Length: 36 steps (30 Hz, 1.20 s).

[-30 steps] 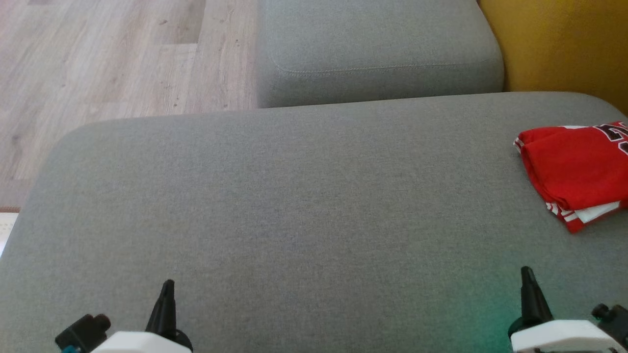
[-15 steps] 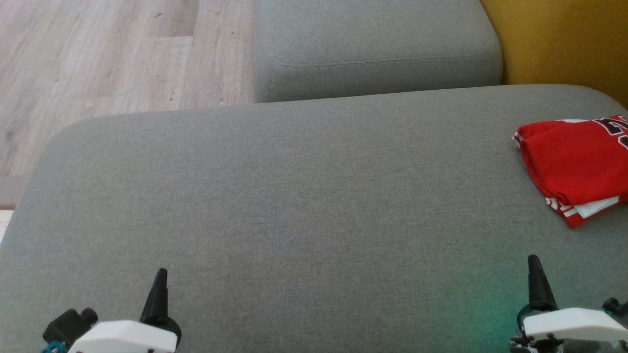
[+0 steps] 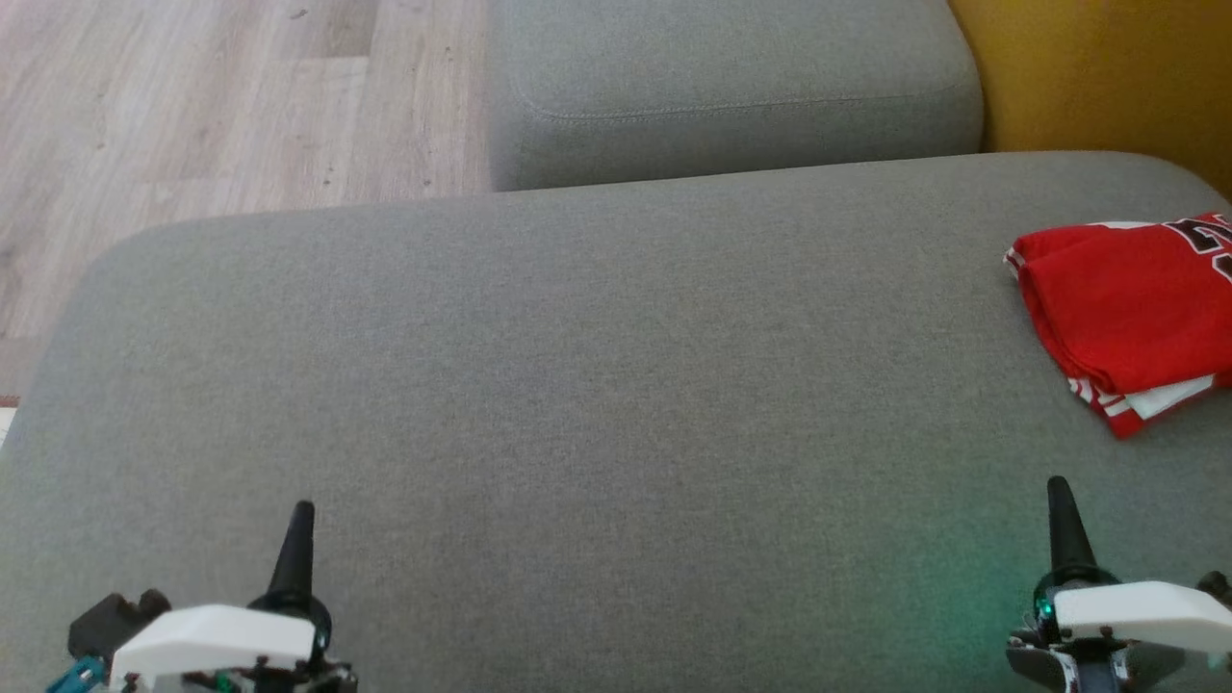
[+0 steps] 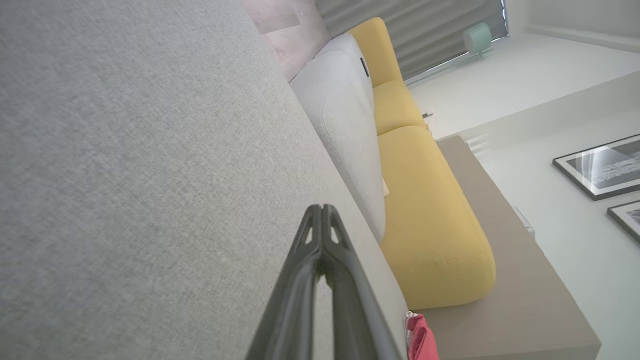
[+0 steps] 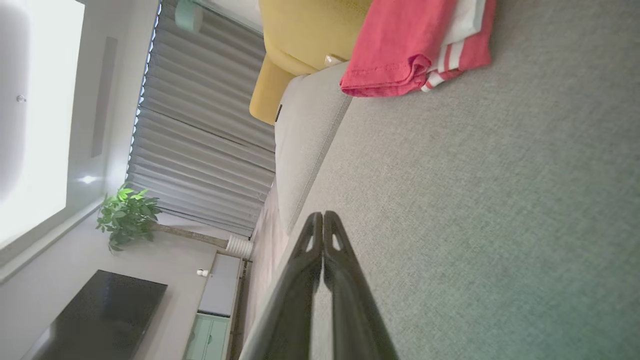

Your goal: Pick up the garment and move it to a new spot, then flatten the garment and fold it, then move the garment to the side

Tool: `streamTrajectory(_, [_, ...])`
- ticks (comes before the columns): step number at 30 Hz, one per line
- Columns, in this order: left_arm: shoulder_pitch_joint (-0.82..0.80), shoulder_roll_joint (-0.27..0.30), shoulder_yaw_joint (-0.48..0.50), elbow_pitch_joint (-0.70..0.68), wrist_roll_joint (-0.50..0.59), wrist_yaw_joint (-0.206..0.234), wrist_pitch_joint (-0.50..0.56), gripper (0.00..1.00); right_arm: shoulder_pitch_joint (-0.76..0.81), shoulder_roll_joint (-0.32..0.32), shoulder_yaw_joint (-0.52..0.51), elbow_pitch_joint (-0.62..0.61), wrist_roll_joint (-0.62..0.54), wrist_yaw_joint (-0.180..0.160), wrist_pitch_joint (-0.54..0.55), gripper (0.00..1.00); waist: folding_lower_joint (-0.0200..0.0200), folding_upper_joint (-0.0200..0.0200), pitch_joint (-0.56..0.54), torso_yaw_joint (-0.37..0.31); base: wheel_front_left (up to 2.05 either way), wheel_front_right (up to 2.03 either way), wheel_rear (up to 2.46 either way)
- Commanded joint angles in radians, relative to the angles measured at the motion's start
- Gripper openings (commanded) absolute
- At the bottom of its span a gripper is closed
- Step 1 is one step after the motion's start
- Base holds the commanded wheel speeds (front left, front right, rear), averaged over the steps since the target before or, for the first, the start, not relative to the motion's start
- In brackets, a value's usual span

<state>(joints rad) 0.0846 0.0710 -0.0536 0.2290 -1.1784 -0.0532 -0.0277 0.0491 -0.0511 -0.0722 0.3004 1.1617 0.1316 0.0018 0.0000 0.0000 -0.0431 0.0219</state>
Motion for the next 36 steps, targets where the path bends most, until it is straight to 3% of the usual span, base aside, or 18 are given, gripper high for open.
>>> streamTrajectory(1, [-0.071,0.013,0.032,-0.029,-0.031,-0.010,0.005,0.00,-0.067,-0.004,0.008,-0.040,0.030,-0.001,0.009,0.00,0.0000,0.0000,0.002,-0.001,0.00,0.00,0.00])
streamTrajectory(36, [-0.184,0.008,0.124,0.012,-0.443,-0.074,0.104,0.00,-0.153,0.001,-0.040,-0.055,0.427,-0.001,0.107,0.00,0.0000,0.0000,0.044,-0.021,0.00,0.00,0.00])
